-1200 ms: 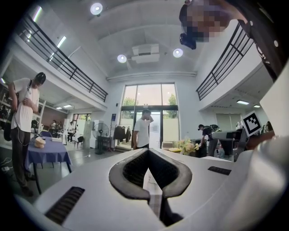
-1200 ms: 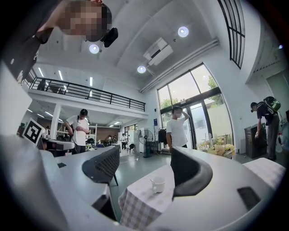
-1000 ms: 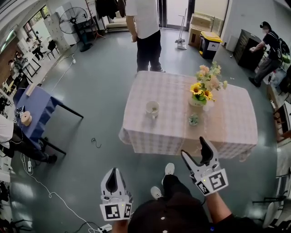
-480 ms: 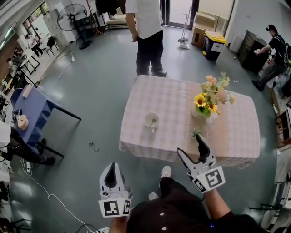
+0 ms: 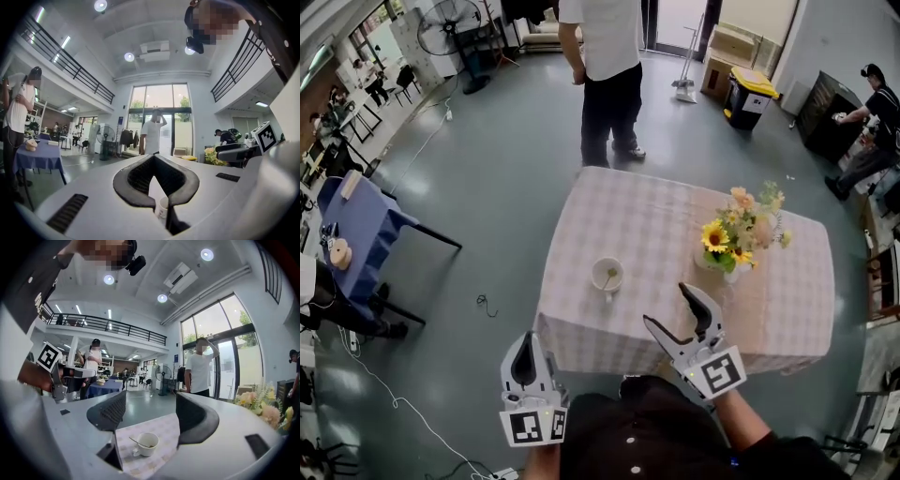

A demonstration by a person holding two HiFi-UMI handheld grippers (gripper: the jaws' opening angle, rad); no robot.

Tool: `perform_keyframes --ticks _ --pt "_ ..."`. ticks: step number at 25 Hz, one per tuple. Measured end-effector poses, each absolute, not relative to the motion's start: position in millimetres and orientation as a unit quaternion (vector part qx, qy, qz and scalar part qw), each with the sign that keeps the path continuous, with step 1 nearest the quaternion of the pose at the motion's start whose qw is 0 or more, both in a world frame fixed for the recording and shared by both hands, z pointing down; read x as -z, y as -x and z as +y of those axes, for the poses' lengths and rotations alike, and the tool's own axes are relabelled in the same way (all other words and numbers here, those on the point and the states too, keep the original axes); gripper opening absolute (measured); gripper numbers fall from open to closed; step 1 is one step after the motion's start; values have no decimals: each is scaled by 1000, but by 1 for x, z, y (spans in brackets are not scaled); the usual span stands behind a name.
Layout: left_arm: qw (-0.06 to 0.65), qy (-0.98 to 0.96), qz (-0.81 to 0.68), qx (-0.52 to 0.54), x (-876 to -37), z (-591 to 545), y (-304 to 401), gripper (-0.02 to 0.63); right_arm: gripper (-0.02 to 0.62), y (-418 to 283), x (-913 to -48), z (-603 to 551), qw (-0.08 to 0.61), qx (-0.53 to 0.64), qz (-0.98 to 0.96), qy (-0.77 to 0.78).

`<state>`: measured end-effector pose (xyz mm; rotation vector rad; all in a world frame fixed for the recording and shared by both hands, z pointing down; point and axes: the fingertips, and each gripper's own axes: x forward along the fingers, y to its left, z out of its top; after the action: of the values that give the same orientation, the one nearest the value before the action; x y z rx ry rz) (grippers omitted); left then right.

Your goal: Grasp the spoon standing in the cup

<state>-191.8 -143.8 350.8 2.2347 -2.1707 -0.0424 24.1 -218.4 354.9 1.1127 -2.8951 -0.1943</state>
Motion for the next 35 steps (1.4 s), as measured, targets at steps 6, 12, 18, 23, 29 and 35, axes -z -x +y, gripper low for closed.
perform_keyframes --ticks 6,12,18,23,29,35 --pt "30 -715 -698 6 -359 -167 197 14 316 8 -369 -240 28 85 -941 -325" --pt "46 -727 -685 -5 -374 -189 215 14 316 29 -436 -242 200 96 -931 -289" --pt "67 -742 -667 -13 -390 -206 219 14 313 53 -478 -250 233 104 -926 -279" --pt "81 -747 -659 -23 -408 -214 220 14 307 72 -523 -255 268 118 -923 -250" --pt "108 -743 -660 -23 -429 -217 223 14 285 87 -561 -264 282 140 -919 -236" --pt "122 -743 -657 -32 -449 -213 220 14 255 95 -598 -271 310 156 -911 -224"
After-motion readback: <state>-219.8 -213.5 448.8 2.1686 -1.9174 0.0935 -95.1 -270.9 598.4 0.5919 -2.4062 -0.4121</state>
